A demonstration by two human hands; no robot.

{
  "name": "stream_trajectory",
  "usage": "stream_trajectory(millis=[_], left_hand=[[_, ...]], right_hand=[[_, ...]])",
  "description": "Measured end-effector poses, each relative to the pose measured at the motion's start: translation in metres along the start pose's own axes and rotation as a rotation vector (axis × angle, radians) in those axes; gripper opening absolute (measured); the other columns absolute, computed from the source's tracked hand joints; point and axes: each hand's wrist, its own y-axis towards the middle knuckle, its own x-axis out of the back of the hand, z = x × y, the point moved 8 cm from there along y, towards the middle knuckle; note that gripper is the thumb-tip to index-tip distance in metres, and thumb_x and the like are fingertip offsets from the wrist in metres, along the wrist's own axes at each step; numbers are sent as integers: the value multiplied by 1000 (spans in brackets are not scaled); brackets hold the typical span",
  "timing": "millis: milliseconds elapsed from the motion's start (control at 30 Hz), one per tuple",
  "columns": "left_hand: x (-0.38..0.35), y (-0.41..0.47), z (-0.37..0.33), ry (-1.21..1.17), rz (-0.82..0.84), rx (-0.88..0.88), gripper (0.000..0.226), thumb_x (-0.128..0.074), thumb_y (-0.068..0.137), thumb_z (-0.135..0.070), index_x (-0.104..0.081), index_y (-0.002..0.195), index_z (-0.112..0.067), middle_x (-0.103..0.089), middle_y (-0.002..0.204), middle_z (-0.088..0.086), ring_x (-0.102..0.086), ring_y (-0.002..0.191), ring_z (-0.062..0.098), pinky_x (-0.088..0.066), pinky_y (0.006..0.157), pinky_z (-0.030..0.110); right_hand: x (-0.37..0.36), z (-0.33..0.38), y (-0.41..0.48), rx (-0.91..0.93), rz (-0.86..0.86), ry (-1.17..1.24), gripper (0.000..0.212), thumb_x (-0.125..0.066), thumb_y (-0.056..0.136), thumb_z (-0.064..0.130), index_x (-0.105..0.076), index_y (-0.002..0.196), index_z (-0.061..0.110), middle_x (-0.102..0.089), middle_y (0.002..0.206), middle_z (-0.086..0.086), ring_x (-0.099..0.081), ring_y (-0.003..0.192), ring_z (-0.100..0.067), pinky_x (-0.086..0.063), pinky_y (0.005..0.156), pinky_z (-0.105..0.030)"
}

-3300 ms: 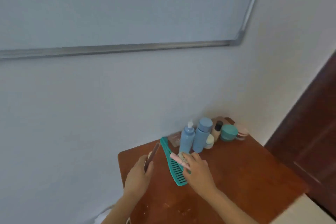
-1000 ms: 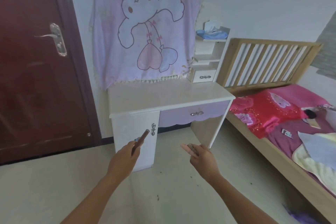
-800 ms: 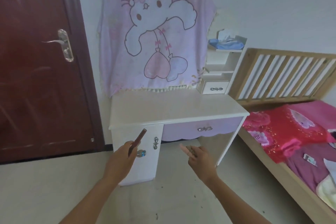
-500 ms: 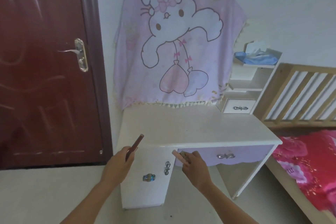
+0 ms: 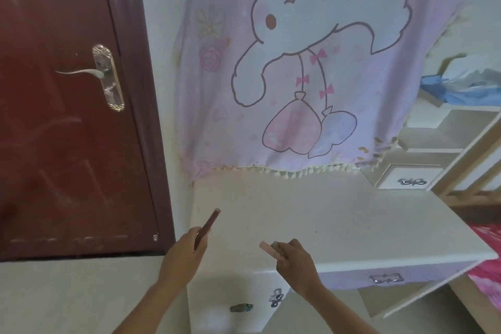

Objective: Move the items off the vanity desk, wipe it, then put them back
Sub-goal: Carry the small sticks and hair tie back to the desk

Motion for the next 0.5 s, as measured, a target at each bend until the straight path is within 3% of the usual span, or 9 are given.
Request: stream_trajectory(millis=[200,333,500], left_hand=[[-30,48,18,35,49,62,17,-39,96,-31,-54,99,-22,-55,69,-2,-51,59,11,-37,53,27],[-45,94,13,131,33,90,22,-37,96,-34,-52,104,-19,-58,79,-2,-55,67,12,-40,55,27],[-55,137,8,247,-11,119,24,-37,96,-35,-50,109,-19,-57,85,-3,-58,72,14,-45,61,27]], right_hand=[[-14,-9,61,-24,66,37,34,-46,79,6,-62,106,20,-44,78,6,-49,76,-16,-42,73,-24],[-12,-3,116,39,78,46,34,-48,80,8,-60,109,21,-31,75,16,-39,58,-4,-36,69,-22],[-20,1,176,76,150,87,33,-49,79,8,-60,108,20,-31,75,16,-38,57,-3,-36,69,-23]])
